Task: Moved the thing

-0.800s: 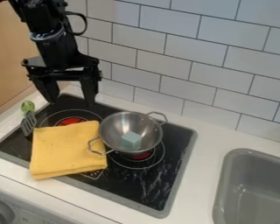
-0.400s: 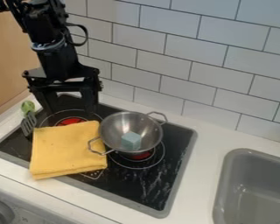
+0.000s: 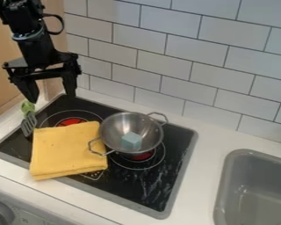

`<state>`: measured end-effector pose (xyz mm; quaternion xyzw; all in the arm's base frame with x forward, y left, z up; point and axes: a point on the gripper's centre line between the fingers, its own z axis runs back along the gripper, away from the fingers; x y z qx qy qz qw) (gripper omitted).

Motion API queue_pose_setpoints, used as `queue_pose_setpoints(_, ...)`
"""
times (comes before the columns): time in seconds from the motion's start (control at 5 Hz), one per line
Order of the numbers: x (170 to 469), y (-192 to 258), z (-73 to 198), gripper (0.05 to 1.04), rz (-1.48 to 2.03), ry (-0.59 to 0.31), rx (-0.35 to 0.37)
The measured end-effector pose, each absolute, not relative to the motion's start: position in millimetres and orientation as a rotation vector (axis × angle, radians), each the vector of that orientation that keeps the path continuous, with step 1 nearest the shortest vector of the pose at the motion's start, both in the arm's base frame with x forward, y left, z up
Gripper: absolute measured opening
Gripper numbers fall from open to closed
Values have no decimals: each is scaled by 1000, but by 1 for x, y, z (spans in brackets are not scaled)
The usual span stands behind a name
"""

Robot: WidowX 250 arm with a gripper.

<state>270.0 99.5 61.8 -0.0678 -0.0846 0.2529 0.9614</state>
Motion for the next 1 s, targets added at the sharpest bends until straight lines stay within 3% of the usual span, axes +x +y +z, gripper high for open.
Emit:
queue_pose_setpoints(0.2, 275, 124, 53, 999, 580, -173, -109)
queue_pose_setpoints(0.8, 286, 141, 14, 999, 661, -138, -66)
queue_pose_setpoints(1.0, 293, 150, 5, 938, 681, -128, -37)
